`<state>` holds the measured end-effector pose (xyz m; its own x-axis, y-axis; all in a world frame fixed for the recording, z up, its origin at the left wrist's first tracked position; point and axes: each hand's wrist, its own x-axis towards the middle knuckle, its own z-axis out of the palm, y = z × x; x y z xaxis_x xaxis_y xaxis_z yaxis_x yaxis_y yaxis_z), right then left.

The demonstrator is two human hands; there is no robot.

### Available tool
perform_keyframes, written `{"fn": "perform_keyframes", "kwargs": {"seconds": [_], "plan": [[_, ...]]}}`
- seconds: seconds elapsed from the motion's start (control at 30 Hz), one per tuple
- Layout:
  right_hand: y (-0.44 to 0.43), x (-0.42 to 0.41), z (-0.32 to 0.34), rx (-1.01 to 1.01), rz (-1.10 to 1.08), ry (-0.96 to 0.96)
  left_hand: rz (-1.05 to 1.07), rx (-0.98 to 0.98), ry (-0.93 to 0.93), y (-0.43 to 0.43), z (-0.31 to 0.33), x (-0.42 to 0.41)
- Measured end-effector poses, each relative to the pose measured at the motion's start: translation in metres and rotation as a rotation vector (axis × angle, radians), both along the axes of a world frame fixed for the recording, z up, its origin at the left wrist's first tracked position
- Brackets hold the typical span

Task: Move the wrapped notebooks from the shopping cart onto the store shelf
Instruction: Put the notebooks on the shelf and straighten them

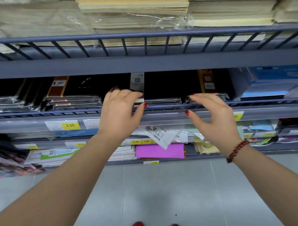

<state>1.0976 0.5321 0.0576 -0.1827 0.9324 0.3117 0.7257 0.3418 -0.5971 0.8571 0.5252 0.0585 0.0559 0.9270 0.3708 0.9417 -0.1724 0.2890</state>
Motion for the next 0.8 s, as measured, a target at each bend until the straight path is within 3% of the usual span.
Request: {"fn": "perform_keyframes", "kwargs": {"seconds": [0.17,0.33,0.47,0.63,0.8], "plan": [[0.007,0.042,0.011,-0.021,-0.171,-0.009,-0.065,-0.091,-0.229,0.013,0.004,0.055],[0.026,0.065,0.013,-0.149,-0.276,-0.066,-0.083,-0.153,-0.286,0.032,0.002,0.098],[0.043,0.074,0.016,-0.278,-0.240,-0.082,-0.044,-0.191,-0.212,0.043,0.003,0.116],[0.066,0.077,0.023,-0.455,-0.132,-0.173,-0.016,-0.340,0.085,0.064,0.010,0.125],[0.069,0.073,0.018,-0.482,-0.140,-0.072,-0.022,-0.474,0.026,0.064,0.020,0.126]]}}
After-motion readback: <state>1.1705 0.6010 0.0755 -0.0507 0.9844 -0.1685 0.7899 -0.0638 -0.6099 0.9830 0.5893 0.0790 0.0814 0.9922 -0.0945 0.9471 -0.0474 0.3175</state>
